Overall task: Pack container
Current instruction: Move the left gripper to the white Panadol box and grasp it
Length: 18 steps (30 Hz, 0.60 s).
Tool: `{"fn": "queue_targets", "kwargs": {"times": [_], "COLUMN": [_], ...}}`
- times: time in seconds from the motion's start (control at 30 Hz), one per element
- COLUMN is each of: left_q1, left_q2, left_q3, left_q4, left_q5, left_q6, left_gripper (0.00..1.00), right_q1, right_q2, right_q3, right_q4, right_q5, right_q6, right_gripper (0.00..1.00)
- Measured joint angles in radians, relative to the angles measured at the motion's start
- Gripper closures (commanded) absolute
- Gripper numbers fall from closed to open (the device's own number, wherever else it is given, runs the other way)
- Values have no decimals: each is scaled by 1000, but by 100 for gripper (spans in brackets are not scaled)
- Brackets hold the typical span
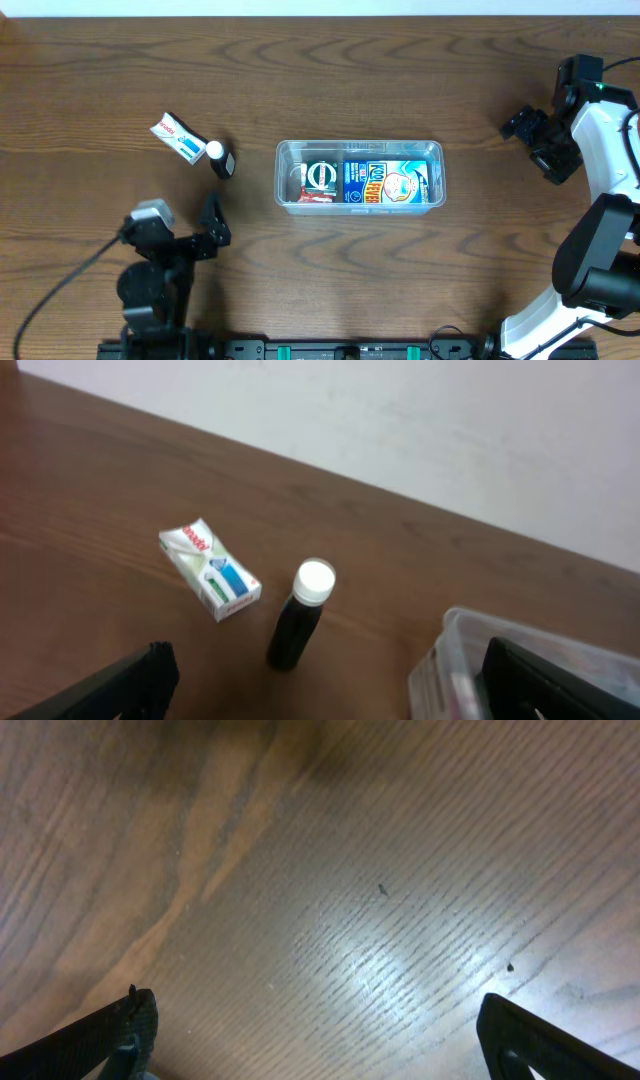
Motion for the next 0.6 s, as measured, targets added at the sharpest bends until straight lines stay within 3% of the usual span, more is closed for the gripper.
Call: {"fn": "queue_targets", "kwargs": {"times": [0.17, 0.4, 0.6], "left_q1": [0, 0, 0], "left_q2": [324, 842, 1132], "left_q3": [319, 962, 1320], "left_q4": [-190, -602, -727], "left_q5": [2, 75, 105], "left_q6": [-6, 76, 126], "left_gripper": [2, 2, 2], "right_q1": [0, 0, 0], "right_q2": [0, 0, 0], "right_q3": [-1, -1, -1], "right_q4": [0, 0, 0], "right_q5": [-2, -3, -3], "right_q6": [0, 0, 0], "right_gripper": [1, 1, 1]}}
